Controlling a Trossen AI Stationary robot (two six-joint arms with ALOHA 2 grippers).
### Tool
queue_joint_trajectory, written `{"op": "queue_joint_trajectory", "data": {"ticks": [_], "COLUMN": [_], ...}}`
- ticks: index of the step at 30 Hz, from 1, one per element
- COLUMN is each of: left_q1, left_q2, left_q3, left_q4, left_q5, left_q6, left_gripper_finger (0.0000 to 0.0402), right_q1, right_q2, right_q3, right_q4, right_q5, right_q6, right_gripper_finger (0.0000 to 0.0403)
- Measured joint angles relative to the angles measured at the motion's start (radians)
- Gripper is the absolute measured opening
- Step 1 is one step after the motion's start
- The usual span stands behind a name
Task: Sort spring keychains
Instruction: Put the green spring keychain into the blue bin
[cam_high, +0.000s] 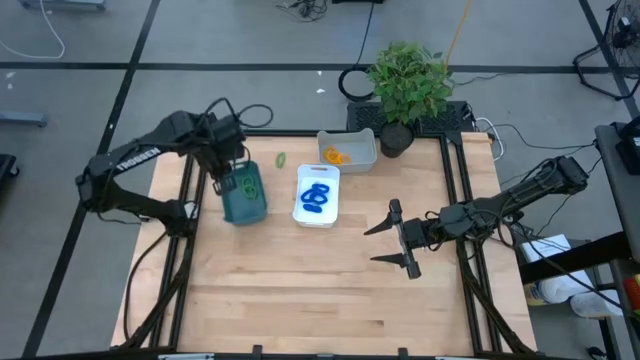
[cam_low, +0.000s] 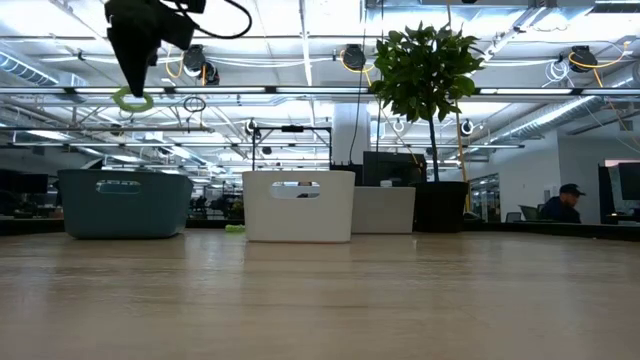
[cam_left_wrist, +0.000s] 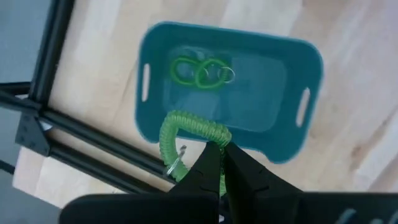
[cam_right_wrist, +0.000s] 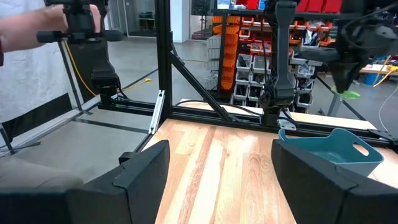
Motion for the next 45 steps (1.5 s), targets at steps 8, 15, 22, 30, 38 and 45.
{"op": "queue_joint_trajectory", "data": {"ticks": [8, 15, 22, 30, 38, 45], "left_q1": [0.023, 0.049, 0.116, 0.193, 0.234, 0.234], "left_q2": [0.000, 0.000, 0.001, 0.001, 0.015, 0.050], "left_q3": [-0.105, -0.294, -0.466, -0.569, -0.637, -0.639], "left_q4": [0.155, 0.310, 0.488, 0.652, 0.720, 0.738], "left_q5": [0.019, 0.047, 0.070, 0.086, 0.073, 0.071], "left_q6": [0.020, 0.027, 0.003, -0.099, -0.143, -0.165], "left_gripper_finger": [0.0005, 0.0005, 0.0005, 0.0005, 0.0005, 0.0036], "right_q1": [0.000, 0.000, 0.000, 0.000, 0.000, 0.000], "right_q2": [0.000, 0.000, 0.000, 0.000, 0.000, 0.000], "right_q3": [0.000, 0.000, 0.000, 0.000, 0.000, 0.000], "right_q4": [0.000, 0.000, 0.000, 0.000, 0.000, -0.001], "right_q5": [0.000, 0.000, 0.000, 0.000, 0.000, 0.000], "right_q6": [-0.002, -0.023, -0.030, -0.041, -0.041, -0.041], "right_gripper_finger": [0.0267, 0.0267, 0.0267, 0.0267, 0.0267, 0.0267]}}
